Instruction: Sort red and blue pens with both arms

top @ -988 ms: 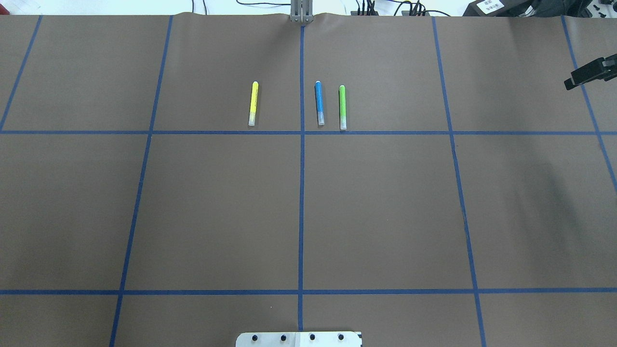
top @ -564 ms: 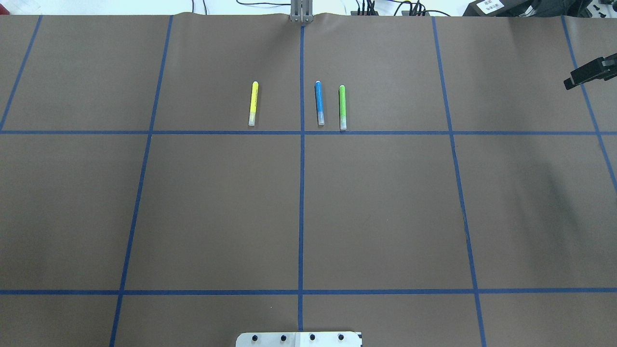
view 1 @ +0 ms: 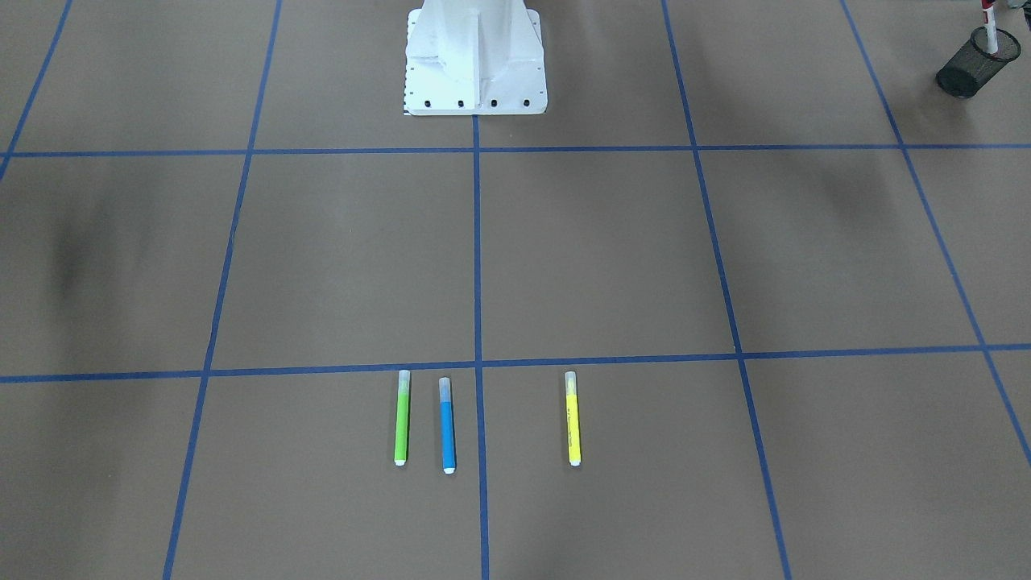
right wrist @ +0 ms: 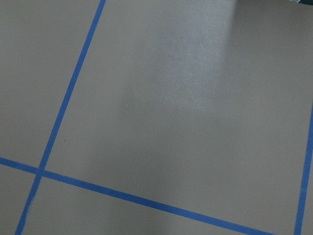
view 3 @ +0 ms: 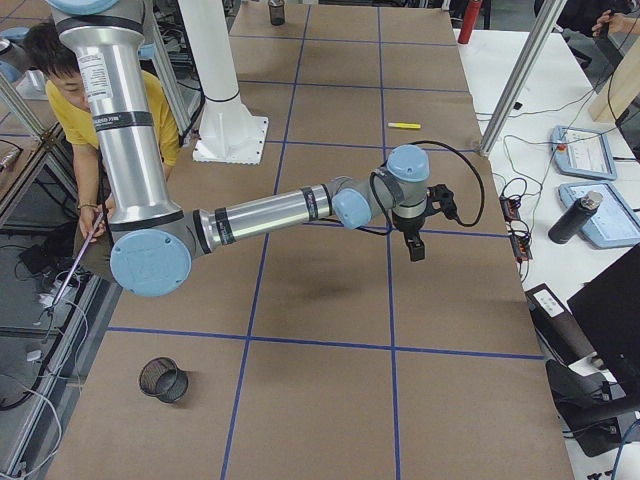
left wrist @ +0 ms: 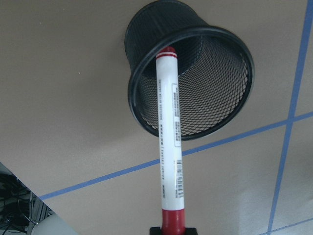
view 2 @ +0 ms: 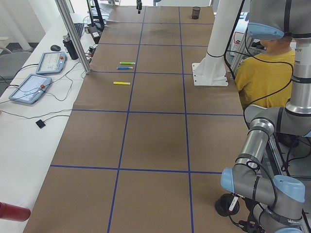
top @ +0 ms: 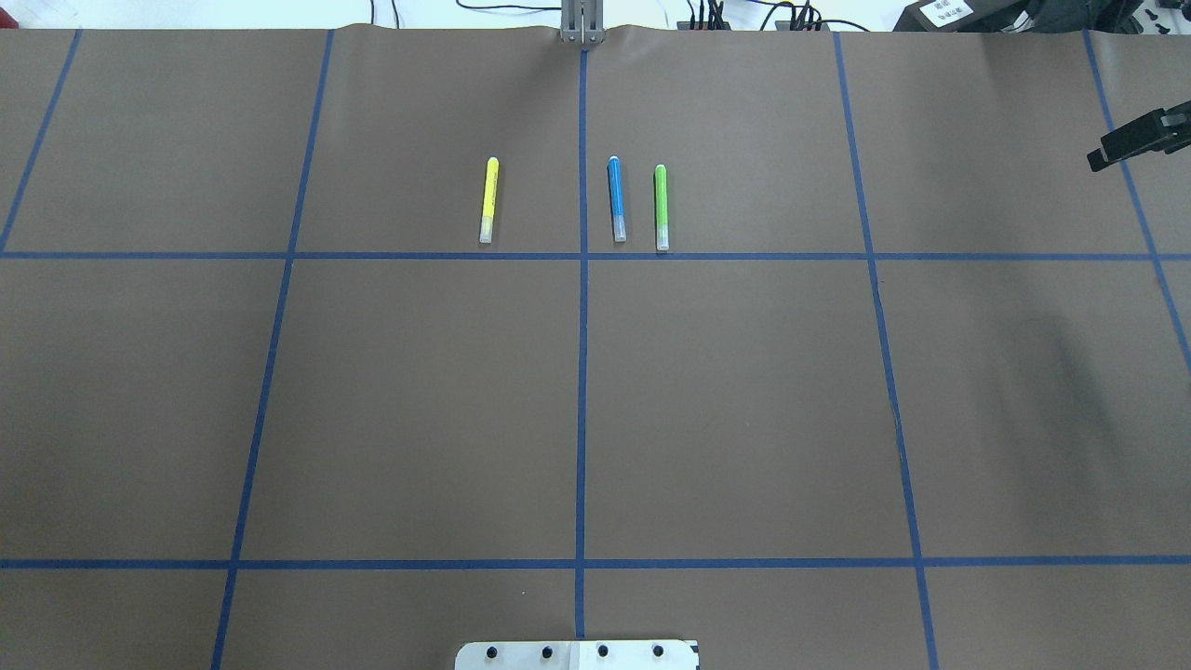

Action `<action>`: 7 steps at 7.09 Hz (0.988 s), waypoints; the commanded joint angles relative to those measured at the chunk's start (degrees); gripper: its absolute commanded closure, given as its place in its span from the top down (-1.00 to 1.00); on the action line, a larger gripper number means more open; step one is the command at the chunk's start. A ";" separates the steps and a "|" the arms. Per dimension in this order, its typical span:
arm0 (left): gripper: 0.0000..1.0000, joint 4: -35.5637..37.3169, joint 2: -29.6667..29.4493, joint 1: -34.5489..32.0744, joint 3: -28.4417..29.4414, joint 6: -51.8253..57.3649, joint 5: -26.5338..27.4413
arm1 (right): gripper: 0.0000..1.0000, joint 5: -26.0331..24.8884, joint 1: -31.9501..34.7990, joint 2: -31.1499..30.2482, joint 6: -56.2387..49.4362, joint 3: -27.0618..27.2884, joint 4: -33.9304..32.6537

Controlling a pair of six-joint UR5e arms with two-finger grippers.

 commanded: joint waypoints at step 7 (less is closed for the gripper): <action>1.00 -7.17 -6.99 4.50 -13.13 0.01 -0.46 | 1.00 -0.09 0.00 0.44 0.09 -0.85 -0.08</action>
